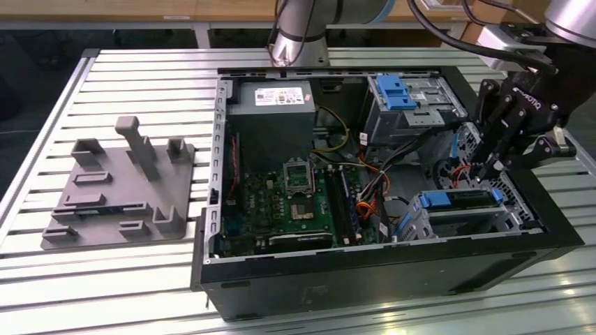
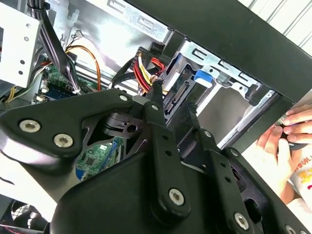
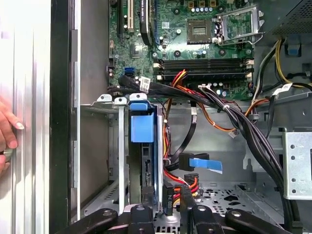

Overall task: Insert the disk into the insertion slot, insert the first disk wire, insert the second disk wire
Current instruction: 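Insert the first disk wire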

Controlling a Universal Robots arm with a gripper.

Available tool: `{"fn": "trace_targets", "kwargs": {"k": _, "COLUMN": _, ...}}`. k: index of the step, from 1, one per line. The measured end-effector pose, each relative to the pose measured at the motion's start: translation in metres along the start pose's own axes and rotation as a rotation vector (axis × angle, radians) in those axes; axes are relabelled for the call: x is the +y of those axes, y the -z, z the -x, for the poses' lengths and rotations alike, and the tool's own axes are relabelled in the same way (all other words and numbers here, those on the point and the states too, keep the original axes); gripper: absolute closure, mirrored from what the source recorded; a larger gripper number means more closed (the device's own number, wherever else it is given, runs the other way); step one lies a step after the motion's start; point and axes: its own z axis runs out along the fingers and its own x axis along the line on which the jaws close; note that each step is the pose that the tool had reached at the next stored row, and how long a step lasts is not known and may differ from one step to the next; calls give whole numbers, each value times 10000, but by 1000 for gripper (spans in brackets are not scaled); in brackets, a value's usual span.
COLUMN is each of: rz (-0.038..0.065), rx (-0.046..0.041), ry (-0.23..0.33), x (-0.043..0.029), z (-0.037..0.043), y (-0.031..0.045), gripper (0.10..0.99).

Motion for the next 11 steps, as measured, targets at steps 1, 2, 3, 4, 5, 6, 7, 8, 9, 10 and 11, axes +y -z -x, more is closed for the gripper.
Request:
{"fn": "trace_targets", "kwargs": {"k": 1, "rz": 0, "rx": 4, "ry": -7, "x": -1, "z": 3, "y": -5, "gripper": 729}}
{"fn": "trace_targets", "kwargs": {"k": 2, "rz": 1, "rx": 12, "ry": -16, "x": -1, "z": 6, "y": -7, "gripper": 729}}
{"fn": "trace_targets", "kwargs": {"k": 3, "rz": 1, "rx": 19, "ry": -27, "x": -1, "z": 9, "y": -10, "gripper": 729}}
{"fn": "trace_targets", "kwargs": {"k": 4, "rz": 2, "rx": 22, "ry": -40, "x": -1, "z": 12, "y": -12, "gripper": 745}}
{"fn": "trace_targets", "kwargs": {"k": 5, "rz": 4, "rx": 26, "ry": -56, "x": -1, "z": 15, "y": -13, "gripper": 745}}
{"fn": "trace_targets", "kwargs": {"k": 6, "rz": 5, "rx": 28, "ry": -73, "x": -1, "z": 19, "y": -14, "gripper": 812}}
{"fn": "trace_targets", "kwargs": {"k": 7, "rz": 7, "rx": 27, "ry": -91, "x": -1, "z": 21, "y": -16, "gripper": 875}}
{"fn": "trace_targets", "kwargs": {"k": 8, "rz": 8, "rx": 27, "ry": -107, "x": -1, "z": 23, "y": -18, "gripper": 875}}
{"fn": "trace_targets", "kwargs": {"k": 9, "rz": 9, "rx": 28, "ry": -123, "x": -1, "z": 24, "y": -19, "gripper": 918}}
{"fn": "trace_targets", "kwargs": {"k": 10, "rz": 11, "rx": 29, "ry": -138, "x": -1, "z": 25, "y": -20, "gripper": 918}}
{"fn": "trace_targets", "kwargs": {"k": 11, "rz": 12, "rx": 30, "ry": -153, "x": -1, "z": 26, "y": -20, "gripper": 918}}
